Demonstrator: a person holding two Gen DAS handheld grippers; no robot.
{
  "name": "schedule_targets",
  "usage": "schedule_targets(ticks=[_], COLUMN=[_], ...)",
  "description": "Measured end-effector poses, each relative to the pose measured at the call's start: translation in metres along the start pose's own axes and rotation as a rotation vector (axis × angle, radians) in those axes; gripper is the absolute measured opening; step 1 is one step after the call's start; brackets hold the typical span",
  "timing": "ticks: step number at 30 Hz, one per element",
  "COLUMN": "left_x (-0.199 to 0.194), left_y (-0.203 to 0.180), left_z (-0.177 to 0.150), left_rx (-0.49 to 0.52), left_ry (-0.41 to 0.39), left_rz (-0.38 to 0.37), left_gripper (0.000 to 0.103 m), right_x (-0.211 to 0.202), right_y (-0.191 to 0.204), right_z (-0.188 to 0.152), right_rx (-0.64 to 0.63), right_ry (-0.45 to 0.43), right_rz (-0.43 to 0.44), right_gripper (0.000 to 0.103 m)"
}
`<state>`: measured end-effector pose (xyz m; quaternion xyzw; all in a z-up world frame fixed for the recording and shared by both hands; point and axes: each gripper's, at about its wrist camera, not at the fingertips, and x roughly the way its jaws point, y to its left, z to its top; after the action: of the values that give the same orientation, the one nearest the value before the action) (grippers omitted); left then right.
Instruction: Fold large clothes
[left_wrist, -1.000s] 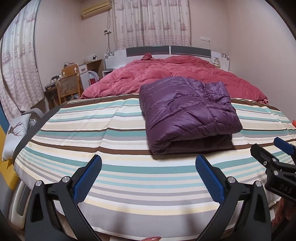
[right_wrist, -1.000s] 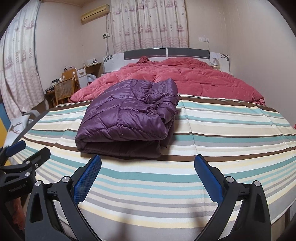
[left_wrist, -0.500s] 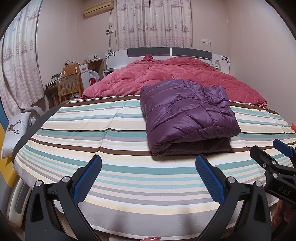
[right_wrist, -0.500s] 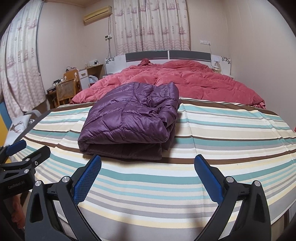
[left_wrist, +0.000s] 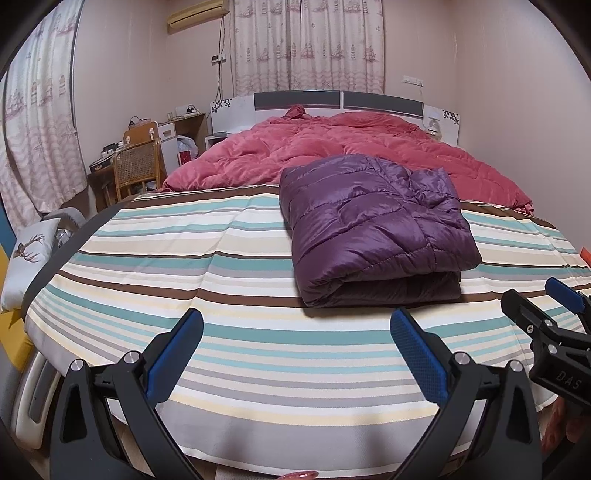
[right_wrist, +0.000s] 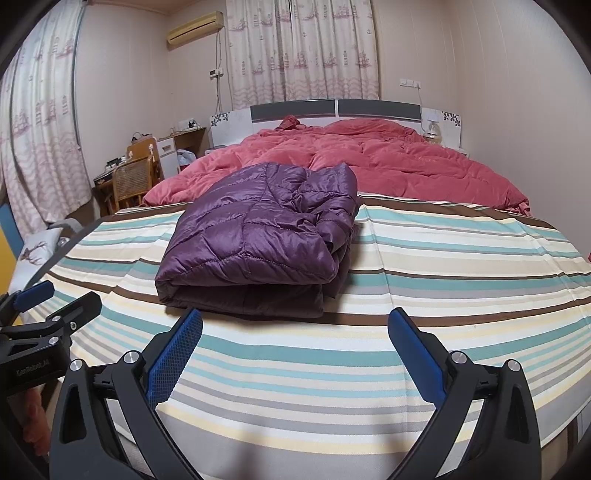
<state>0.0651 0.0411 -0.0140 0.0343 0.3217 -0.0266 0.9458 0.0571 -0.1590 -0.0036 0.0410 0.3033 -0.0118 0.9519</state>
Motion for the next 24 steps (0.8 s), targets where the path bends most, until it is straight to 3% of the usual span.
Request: schedule_targets(ticks=[24], left_x=[0.0035], left_y=[0.0018], left_z=[-0.0001], left_rx=[-0.008], left_ry=[0.006], left_rz=[0.004], left_gripper=[0.101], right_x=[0.0001], right_y=[-0.0001], right_z=[0.0], right_rx=[0.002], right_ry=[0.007], right_rz=[0.001], right_gripper=[0.1])
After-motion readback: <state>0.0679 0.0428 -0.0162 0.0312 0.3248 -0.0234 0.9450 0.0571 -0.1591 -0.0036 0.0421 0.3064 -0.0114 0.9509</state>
